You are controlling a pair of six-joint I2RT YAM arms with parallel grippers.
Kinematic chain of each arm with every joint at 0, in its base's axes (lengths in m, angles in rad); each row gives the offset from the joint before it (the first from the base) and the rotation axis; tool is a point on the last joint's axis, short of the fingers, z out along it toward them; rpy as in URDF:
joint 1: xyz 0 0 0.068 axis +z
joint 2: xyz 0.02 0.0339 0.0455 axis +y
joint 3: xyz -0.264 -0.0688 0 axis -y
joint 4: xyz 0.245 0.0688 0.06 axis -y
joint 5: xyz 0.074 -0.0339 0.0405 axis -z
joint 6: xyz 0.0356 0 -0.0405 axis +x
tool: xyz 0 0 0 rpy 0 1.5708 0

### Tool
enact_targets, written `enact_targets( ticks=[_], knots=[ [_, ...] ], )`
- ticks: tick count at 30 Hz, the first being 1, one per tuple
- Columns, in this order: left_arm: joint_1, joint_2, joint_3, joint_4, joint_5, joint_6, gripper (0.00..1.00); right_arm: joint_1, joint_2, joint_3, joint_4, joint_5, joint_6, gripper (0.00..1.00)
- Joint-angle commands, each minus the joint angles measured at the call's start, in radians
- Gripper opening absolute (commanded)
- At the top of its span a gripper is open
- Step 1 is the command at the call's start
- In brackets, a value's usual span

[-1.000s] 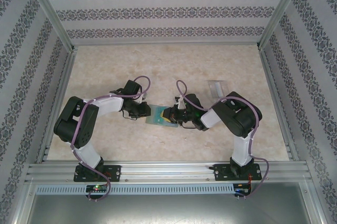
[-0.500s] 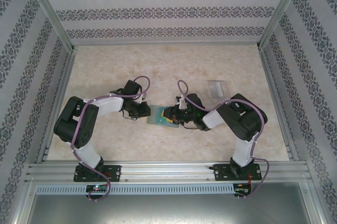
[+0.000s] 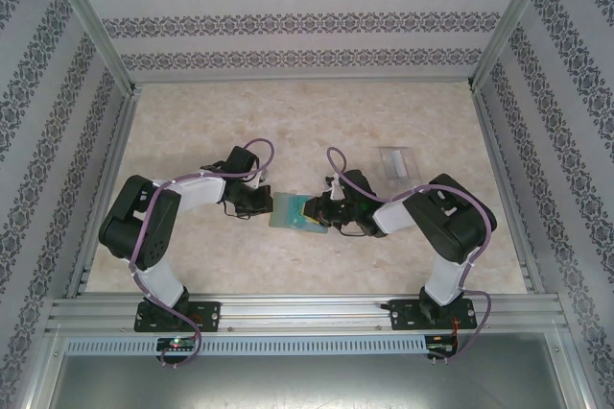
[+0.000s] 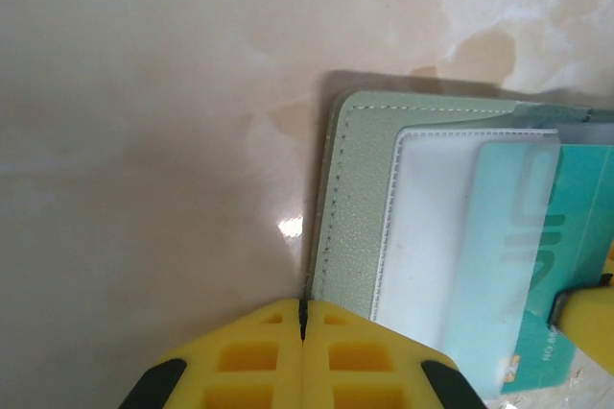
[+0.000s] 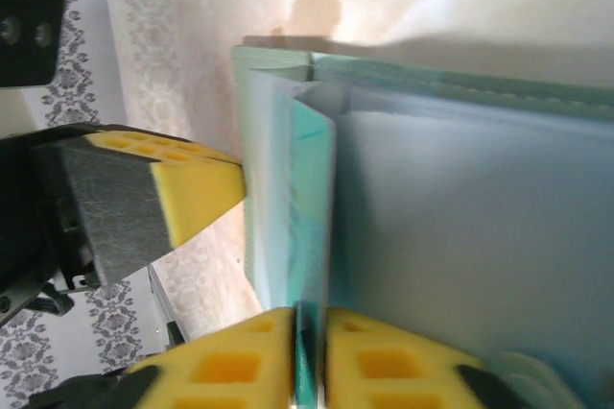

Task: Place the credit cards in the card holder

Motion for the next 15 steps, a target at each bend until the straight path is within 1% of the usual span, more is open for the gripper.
enact_targets(
  ticks=[1, 4, 15],
  knots=[
    [0.003, 0.045, 0.004, -0.032, -0.033, 0.008, 0.00, -0.013, 0.012, -0.014, -0.057, 0.025, -0.016, 0.04],
    [0.002, 0.043, 0.002, -0.029, -0.036, 0.008, 0.00, -0.012, 0.000, -0.014, -0.065, 0.029, -0.024, 0.00],
    [0.003, 0.052, 0.006, -0.032, -0.040, 0.008, 0.00, -0.033, -0.026, -0.037, -0.073, 0.031, -0.019, 0.00]
  ],
)
